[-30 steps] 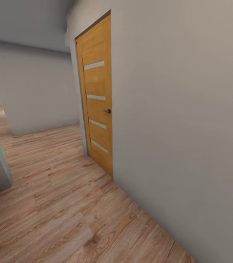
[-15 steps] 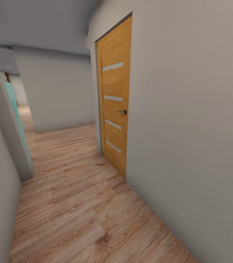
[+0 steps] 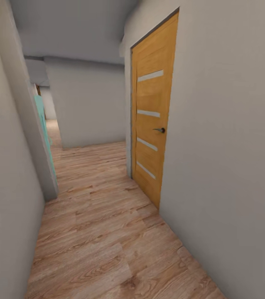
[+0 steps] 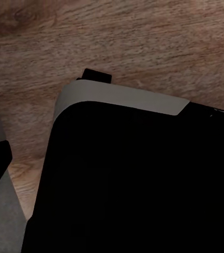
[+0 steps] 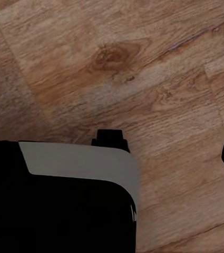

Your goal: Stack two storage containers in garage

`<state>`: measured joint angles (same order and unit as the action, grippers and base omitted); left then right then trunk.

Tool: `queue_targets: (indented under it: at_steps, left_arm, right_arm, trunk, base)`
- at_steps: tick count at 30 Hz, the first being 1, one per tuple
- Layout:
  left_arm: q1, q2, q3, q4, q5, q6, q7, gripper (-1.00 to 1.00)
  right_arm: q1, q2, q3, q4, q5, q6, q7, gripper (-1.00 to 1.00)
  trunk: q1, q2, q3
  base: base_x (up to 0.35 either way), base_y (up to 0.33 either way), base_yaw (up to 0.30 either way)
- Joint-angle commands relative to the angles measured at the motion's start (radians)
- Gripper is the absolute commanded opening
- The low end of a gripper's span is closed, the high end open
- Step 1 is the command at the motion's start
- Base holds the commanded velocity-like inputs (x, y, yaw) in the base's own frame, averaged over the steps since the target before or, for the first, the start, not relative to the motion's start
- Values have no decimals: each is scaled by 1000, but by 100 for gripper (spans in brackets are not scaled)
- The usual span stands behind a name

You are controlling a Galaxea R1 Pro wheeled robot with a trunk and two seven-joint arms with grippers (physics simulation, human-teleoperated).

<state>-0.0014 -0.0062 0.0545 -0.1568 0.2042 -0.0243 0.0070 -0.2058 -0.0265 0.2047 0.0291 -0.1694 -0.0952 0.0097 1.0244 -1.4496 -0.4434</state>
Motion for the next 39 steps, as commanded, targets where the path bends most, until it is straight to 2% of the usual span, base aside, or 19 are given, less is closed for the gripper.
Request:
queue_targets:
  at_steps: [1,10,15,23,39]
  left_arm:
    - [0,0,5,1,3,-2,1,100]
    - [0,0,5,2,3,-2,1,100]
    - [0,0,7,8,3,-2,1,100]
    - [0,-1,7,16,3,0,1,100]
    - [0,-1,6,17,2,-2,1,100]
  right_arm:
    - [-1,-1,8,3,-10,-6,1,100]
    - [-1,-1,7,3,-12,-4,1,100]
    - [-1,4,7,3,-13,-4,1,100]
    - [-1,-5,7,3,-12,-5,1,100]
    - [-1,-1,9,3,-11,-3,2,100]
  trunk:
    - [1,0,0]
    - [1,0,3]
    - [1,0,3]
    - [1,0,3]
    - [1,0,3]
  base:
    - [320,0,276]
    - [322,0,235]
    - [322,0,27]
    - [323,0,2]
    - [323,0,0]
